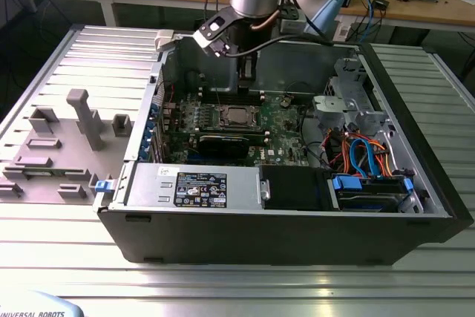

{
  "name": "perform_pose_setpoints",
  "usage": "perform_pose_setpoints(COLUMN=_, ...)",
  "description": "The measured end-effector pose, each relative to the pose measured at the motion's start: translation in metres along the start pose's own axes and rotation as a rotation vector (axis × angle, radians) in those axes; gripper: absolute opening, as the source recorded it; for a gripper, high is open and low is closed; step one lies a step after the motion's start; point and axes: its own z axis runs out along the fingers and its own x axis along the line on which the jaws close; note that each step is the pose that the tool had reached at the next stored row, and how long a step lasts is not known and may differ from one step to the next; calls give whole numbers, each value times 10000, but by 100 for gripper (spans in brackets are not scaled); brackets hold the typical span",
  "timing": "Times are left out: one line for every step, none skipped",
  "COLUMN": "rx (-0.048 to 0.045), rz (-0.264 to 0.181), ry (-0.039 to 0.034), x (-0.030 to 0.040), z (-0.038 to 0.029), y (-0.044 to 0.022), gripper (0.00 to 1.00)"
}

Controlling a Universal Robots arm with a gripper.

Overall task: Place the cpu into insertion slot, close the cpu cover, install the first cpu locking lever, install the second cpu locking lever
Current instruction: 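Install the first cpu locking lever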

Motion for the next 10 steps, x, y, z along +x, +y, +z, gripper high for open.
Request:
perform_pose_setpoints(rx=0, rz=0, ry=-1, x=0, z=-17, y=0, gripper=11)
perform_pose_setpoints(rx=1, rz=0, ry=-1, x=0, z=-35, y=0, gripper=11)
perform_pose_setpoints(rx=1, rz=0, ry=-2, x=1, z=-63, y=-1, gripper=11)
perform_pose_setpoints(rx=0, rz=0, ry=-1, x=1, z=-79, y=-1, gripper=11)
perform_pose_setpoints(rx=1, rz=0, ry=-1, x=2, z=-96, y=-1, gripper=11)
perform_pose_setpoints(rx=0, rz=0, ry=0, x=2, z=-110, y=-1, gripper=11)
perform_pose_setpoints(rx=0, rz=0, ry=-1, x=2, z=-131, y=-1, gripper=11)
perform_pose_setpoints(rx=0, rz=0, ry=-1, x=3, z=-145, y=-1, gripper=11)
perform_pose_setpoints(rx=1, rz=0, ry=-1, x=3, z=-160, y=-1, gripper=11)
perform_pose_setpoints(rx=0, rz=0, ry=-1, x=3, z=-165, y=-2, gripper=11)
